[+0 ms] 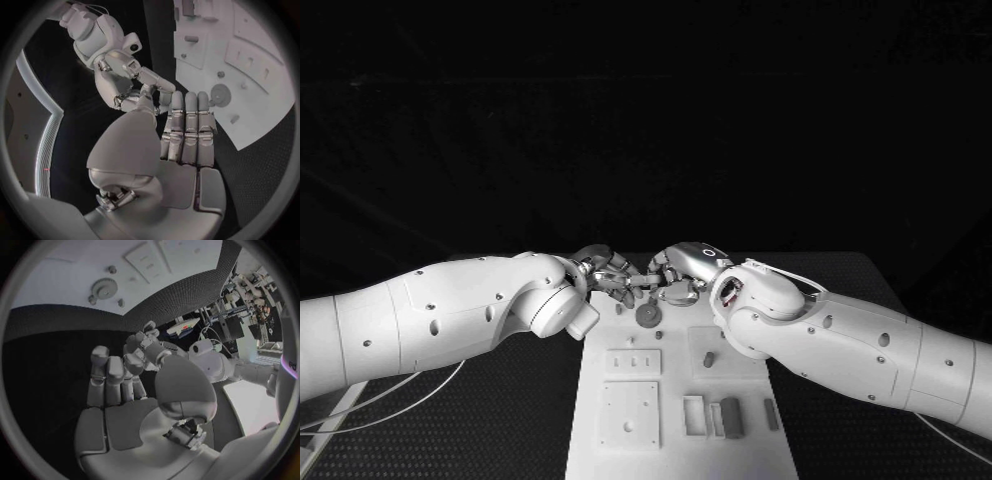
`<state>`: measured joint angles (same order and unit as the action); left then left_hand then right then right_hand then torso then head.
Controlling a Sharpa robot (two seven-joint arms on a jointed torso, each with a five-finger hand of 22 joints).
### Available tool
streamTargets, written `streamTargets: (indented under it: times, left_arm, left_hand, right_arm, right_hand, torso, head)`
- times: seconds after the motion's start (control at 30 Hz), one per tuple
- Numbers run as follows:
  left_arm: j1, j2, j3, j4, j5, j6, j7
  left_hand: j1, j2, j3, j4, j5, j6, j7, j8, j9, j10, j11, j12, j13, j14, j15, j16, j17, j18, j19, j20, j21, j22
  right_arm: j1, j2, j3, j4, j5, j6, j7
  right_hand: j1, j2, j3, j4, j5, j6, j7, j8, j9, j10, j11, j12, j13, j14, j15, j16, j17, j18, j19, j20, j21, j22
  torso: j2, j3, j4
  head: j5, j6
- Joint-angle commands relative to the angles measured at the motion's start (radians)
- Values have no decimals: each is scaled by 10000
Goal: Assemble the parts on the task board
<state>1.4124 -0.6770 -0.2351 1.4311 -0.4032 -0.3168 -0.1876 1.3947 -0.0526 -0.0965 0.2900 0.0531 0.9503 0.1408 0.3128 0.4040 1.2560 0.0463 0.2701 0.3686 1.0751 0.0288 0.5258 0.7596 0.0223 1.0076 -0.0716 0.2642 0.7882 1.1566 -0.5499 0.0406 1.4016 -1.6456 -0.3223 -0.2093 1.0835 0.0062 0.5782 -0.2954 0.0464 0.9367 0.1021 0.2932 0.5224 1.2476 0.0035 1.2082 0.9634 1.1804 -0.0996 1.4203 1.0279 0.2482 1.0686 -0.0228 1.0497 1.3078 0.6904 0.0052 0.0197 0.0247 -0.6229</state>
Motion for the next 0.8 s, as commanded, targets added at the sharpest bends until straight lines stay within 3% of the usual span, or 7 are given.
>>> streamTargets:
  times: [0.03, 0.8]
  left_arm:
    - [8, 43, 6, 43, 119, -23, -73]
    - [8, 106, 6, 65, 677, -164, 11]
  left_hand:
    - [110, 24, 89, 14, -40, 88, 8, 69, 7, -51, -5, -3, 22, -14, -14, -12, 21, -2, -59, 5, -49, 20]
    - [499, 299, 319, 4, -41, 186, -32, 98, 20, 11, -40, -2, 149, 57, -49, 5, 65, 0, -5, -22, -46, 104]
  right_arm:
    - [-7, 53, 2, 23, -142, 73, -116]
    - [-49, 293, 2, 106, -141, 215, -199]
  right_hand:
    - [-20, -83, -1, 31, 24, 189, 93, 32, 76, 24, -45, -37, -11, 42, -47, -44, -15, 136, 14, -91, 50, 85]
    - [-27, -118, -1, 33, 24, 202, 84, 28, 78, 40, -55, -48, -21, 64, -58, -57, -33, 135, 34, -102, 46, 72]
  torso:
    - [-3, 4, 4]
    - [-2, -1, 6]
  head:
    - [-5, -1]
    - [-30, -30]
